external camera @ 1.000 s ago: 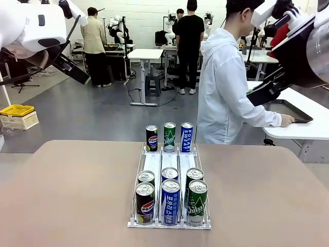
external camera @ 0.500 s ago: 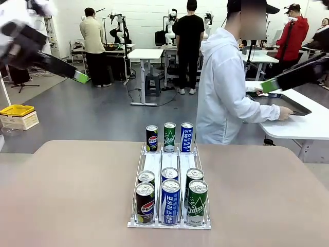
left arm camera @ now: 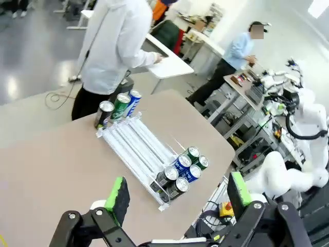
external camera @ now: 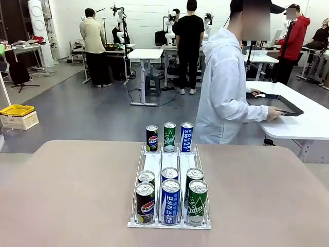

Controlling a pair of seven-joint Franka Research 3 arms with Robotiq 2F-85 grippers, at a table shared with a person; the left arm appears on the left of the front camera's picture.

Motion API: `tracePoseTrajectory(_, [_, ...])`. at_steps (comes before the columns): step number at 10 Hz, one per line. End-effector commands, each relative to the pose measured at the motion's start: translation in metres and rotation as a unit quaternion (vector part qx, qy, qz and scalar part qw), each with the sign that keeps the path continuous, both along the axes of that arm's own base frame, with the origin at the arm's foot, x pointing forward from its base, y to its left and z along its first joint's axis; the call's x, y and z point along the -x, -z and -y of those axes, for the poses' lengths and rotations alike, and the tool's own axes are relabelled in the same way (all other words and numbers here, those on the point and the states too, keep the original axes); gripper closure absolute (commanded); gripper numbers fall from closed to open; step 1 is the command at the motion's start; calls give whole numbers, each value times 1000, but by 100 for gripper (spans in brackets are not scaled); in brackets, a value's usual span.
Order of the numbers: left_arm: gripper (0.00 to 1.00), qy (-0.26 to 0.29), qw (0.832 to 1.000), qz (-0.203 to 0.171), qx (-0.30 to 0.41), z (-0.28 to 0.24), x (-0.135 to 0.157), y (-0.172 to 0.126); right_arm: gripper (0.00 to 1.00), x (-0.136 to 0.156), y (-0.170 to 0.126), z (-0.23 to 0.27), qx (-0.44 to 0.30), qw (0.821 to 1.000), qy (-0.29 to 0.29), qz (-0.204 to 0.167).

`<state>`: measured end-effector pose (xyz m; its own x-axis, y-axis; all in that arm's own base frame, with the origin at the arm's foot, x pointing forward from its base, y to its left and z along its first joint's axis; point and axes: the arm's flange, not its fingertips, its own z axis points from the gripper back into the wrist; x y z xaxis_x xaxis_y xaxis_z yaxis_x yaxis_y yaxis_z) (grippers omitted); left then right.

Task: Retrieve and hand over the desired beverage to the person.
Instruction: Pick up a can of the same type that the person held from the Automatic Can Dispenser.

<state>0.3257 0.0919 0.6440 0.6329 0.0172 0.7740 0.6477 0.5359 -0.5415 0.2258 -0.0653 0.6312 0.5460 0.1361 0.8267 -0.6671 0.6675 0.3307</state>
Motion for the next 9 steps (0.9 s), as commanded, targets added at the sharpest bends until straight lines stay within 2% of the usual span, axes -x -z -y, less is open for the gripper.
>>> tracePoseTrajectory(1, [0,-49,997,-28,-57,14,-5,-6,0,7,13,-9,21,999,30,-3])
tracePoseTrajectory(3, [0,-60,990,-53,-115,16,-3,-16,0,8,12,-11,40,998,38,-9])
tracePoseTrajectory(6, [0,-64,990,-51,-113,14,-4,-20,0,4,12,-14,53,998,42,-18])
tracePoseTrajectory(7, [0,-66,990,-55,-107,18,-5,-20,0,4,-2,-6,53,997,52,-13])
tracePoseTrajectory(9, [0,-65,989,-48,-121,16,-7,-15,0,4,-2,-6,53,997,52,-13])
